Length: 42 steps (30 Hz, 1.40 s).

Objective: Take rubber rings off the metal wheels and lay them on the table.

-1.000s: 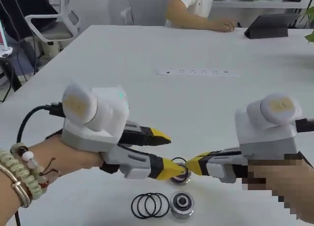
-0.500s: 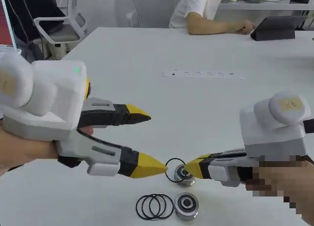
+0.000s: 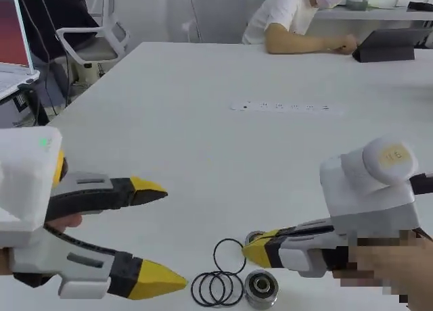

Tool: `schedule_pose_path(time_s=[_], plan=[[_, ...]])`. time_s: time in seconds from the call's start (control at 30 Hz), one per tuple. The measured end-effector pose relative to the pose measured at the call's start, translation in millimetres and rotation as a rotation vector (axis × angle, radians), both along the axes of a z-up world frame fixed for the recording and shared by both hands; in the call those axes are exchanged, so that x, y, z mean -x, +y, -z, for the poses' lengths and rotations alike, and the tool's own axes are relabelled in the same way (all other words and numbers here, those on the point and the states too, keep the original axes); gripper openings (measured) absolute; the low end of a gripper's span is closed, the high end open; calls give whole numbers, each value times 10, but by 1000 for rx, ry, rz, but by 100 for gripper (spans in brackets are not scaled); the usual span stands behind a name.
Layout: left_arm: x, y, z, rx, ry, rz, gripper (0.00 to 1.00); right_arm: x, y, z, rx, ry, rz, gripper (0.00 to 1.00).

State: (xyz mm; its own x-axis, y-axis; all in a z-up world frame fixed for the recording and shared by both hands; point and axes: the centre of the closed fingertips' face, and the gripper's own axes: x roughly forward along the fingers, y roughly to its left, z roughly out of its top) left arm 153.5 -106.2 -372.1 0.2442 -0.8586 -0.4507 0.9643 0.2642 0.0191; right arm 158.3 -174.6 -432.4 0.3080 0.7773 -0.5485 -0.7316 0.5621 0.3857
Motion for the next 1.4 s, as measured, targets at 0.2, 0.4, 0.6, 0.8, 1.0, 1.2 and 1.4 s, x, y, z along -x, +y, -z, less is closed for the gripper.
schedule_pose_path(time_s=[0.2, 0.4, 0.6, 0.8, 1.0, 1.2, 1.4], plan=[[10, 252, 107, 14, 41, -91, 66, 128, 121, 91, 20, 21, -63, 0], [53, 451, 226, 7, 73, -154, 66, 193, 161, 241, 90, 9, -114, 0], [82, 491, 270, 13, 94, -192, 65, 121, 86, 265, 124, -16, -89, 7], [119, 448, 290, 20, 99, -191, 66, 13, -28, 186, 112, -33, -31, 7], [148, 436, 297, 24, 104, -184, 67, -70, -112, 66, 93, -56, 12, 7], [190, 451, 304, 30, 111, -182, 68, -157, -157, -197, 34, -97, 42, 10], [214, 481, 280, 40, 113, -181, 70, -181, -256, -489, 6, -165, 53, 16]])
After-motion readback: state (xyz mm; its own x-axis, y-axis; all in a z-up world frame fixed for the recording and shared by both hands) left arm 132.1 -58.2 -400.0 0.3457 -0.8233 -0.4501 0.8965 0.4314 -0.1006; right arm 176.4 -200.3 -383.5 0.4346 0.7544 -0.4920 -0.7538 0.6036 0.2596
